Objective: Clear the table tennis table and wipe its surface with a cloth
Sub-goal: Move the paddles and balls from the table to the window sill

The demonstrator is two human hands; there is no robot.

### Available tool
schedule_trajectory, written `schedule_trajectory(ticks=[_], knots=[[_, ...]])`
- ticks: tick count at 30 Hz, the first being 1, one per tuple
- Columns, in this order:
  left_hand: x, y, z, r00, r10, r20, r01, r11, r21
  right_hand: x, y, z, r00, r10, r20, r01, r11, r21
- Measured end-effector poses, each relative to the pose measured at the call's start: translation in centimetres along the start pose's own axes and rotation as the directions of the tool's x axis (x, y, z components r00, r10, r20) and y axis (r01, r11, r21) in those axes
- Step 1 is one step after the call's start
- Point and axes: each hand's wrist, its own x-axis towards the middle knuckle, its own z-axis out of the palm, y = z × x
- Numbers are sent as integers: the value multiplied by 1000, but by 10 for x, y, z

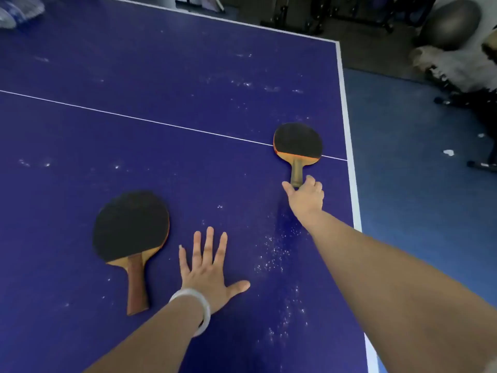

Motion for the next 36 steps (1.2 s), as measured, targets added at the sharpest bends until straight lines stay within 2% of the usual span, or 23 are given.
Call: schedule_trajectory(ticks=[4,8,10,16,20,25,30,36], knots=[[8,-2,11,1000,5,-27,-5,1000,-6,38,-12,4,996,46,-80,-51,996,-70],[14,-5,23,992,17,-123,-16,1000,9,53,-15,11,991,55,-124,-68,992,-106],[15,-8,26,997,3,-79,-3,1000,-5,59,-15,14,991,52,-127,-65,993,-102],[15,-7,22,999,27,-47,-27,1000,10,61,-15,10,997,27,-68,-35,993,-114],[14,-6,20,994,36,-105,-37,999,-4,49,-6,7,999,-39,-38,33,990,-141],[10,-1,12,1000,-1,-25,1,1000,-1,25,7,1,999,-33,5,33,999,-16],[8,1,10,999,-1,-39,1,1000,1,-10,21,-5,995,-73,73,69,996,55],[7,2,10,999,-4,-33,5,1000,21,-84,39,1,992,-39,119,32,998,58]])
